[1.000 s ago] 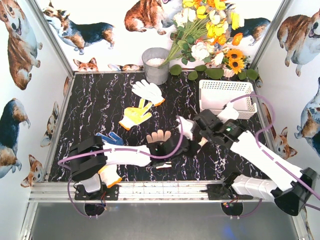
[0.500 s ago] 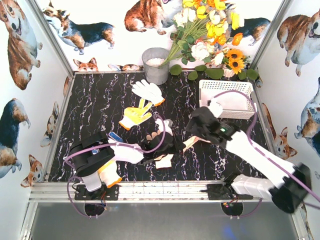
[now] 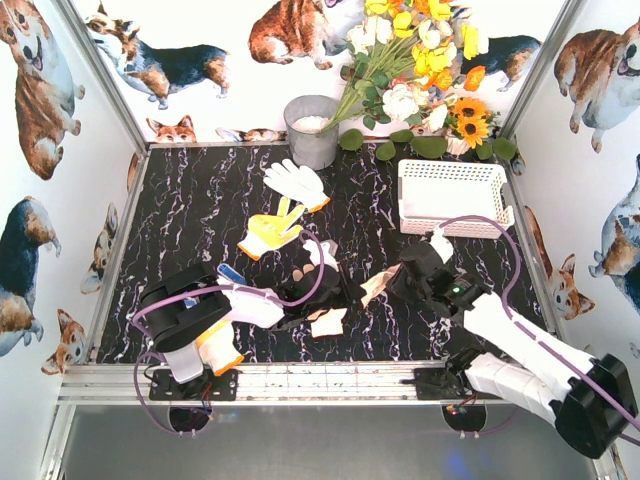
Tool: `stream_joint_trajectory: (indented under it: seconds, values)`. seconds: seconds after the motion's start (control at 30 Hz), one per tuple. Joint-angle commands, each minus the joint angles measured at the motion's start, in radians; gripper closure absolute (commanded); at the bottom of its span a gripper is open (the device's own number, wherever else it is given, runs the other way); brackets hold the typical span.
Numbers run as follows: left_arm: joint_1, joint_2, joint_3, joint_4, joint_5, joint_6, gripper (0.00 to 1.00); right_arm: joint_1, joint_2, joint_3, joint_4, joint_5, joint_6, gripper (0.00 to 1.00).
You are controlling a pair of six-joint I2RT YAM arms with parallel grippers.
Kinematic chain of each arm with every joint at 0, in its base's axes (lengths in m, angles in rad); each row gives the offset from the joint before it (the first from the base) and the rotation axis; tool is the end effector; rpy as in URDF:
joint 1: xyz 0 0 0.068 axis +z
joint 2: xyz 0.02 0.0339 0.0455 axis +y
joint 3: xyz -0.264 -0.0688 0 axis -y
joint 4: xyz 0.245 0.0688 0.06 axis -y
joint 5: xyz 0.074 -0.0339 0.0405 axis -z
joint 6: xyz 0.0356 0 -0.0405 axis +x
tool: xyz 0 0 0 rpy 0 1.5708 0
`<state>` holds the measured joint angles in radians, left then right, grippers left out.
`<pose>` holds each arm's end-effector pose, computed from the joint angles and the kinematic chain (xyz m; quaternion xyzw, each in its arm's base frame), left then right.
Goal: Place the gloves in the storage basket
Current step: Turn over the glove at the center of the board.
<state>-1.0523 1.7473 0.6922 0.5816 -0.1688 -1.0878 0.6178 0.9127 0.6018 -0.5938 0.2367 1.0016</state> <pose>0.1719 -0.2893 0.1401 -0.0590 0.8493 -0.4213 0.3126 0.1493 0.0959 0.2191 0.2169 0.9139 0.1581 0.3047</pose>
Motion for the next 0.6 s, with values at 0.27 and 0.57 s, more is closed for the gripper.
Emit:
stream_joint_trajectory:
  seconds: [0.27, 0.57]
  values:
    - [0.009, -0.013, -0.024, -0.004, -0.017, 0.004, 1.0, -0.137, 0.29, 0.1, 0.319, -0.051, -0.129, 0.73]
    - [0.036, -0.073, -0.033, -0.09, -0.038, 0.06, 0.74, -0.167, 0.404, 0.273, 0.193, -0.207, -0.222, 0.62]
